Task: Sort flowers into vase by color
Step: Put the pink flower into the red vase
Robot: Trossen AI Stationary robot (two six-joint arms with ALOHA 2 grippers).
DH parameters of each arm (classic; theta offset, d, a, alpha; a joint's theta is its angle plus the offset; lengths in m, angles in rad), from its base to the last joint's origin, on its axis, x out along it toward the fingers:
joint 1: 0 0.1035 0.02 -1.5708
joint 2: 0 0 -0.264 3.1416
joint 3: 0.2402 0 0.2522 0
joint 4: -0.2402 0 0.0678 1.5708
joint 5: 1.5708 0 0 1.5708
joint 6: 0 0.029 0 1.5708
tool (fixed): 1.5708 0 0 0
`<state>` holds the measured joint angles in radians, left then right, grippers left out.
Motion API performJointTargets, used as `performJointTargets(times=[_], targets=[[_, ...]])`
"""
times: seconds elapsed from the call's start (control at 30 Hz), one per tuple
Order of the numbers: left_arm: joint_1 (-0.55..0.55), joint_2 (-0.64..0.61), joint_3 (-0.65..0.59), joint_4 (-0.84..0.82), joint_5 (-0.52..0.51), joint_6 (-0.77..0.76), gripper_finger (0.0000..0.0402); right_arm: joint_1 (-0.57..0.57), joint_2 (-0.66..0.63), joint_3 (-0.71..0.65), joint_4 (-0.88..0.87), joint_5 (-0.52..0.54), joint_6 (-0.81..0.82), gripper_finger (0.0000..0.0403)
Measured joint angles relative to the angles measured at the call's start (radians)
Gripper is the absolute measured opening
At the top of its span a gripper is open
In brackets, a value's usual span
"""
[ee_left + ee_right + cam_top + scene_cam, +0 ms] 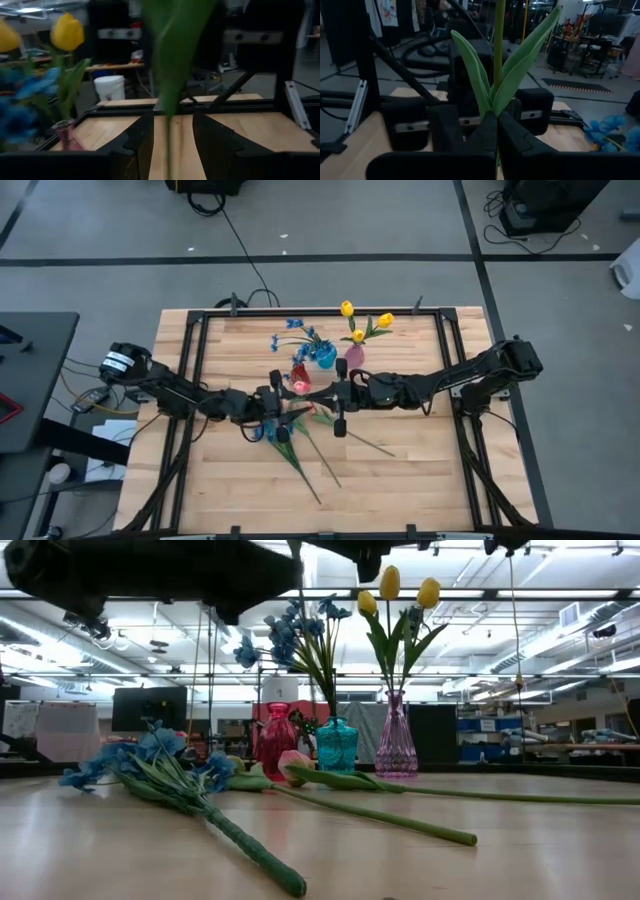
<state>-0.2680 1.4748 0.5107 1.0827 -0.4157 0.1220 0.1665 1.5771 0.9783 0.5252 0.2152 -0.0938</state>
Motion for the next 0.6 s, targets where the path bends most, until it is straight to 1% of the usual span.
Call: performJointTargets(times=[0.13, 0.43, 0.53, 0.6], targets=[[0.000, 0.026, 0.012, -0.006, 0.006, 0.001, 0.0142, 0.000, 0.011, 0.000, -0.004, 0.000, -0.013, 0.0011], [0.002, 0.035, 0.011, 0.003, -0.089, 0.038, 0.0138, 0.000, 0.025, 0.000, -0.038, 0.019, -0.043, 0.0011], [0.010, 0.035, 0.011, 0.004, -0.088, 0.057, 0.0109, 0.000, 0.025, 0.000, -0.054, 0.019, -0.047, 0.0011], [0.015, 0.035, 0.011, -0.003, -0.087, 0.059, 0.0070, -0.001, 0.025, 0.000, -0.063, 0.024, -0.049, 0.0011]])
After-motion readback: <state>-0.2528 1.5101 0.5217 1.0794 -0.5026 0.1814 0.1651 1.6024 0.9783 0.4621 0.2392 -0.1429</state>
